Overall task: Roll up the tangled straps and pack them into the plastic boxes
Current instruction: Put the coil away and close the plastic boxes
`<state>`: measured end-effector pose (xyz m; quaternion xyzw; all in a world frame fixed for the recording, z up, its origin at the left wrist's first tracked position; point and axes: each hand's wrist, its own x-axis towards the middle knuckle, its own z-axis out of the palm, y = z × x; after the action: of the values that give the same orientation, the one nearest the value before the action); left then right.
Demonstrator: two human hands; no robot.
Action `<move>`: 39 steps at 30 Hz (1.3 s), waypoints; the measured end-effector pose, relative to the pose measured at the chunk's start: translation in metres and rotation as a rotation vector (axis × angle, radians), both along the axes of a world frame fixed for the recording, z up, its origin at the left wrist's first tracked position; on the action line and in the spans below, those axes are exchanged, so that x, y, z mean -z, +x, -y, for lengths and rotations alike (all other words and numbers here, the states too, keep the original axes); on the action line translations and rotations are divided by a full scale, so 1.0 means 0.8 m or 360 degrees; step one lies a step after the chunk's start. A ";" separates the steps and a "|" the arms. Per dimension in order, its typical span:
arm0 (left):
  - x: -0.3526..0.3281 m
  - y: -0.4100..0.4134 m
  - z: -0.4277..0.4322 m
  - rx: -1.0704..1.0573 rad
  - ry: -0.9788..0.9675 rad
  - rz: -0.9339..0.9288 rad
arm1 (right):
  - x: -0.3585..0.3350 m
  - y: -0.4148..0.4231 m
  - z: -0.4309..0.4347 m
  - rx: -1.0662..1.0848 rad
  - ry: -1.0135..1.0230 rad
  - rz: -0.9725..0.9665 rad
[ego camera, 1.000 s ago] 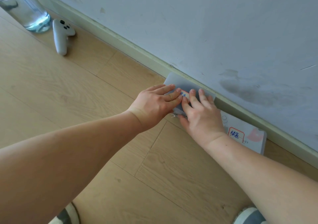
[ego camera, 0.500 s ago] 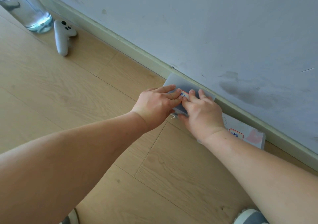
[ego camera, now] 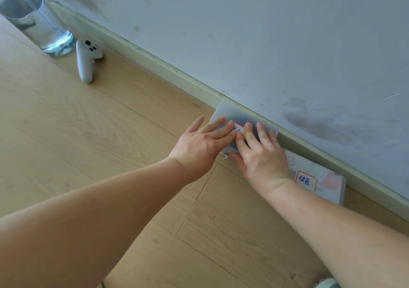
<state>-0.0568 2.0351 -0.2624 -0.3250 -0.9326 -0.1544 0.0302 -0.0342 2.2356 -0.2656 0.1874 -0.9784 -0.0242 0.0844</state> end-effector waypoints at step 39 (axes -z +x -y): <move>-0.064 0.080 -0.061 -0.1334 0.1386 0.1929 | -0.046 -0.007 -0.005 0.0226 -0.0412 0.0301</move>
<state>0.0072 2.0840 -0.2112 0.2259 -0.6883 -0.6221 -0.2969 -0.0395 2.2394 -0.2288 0.1069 -0.9876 0.1140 0.0136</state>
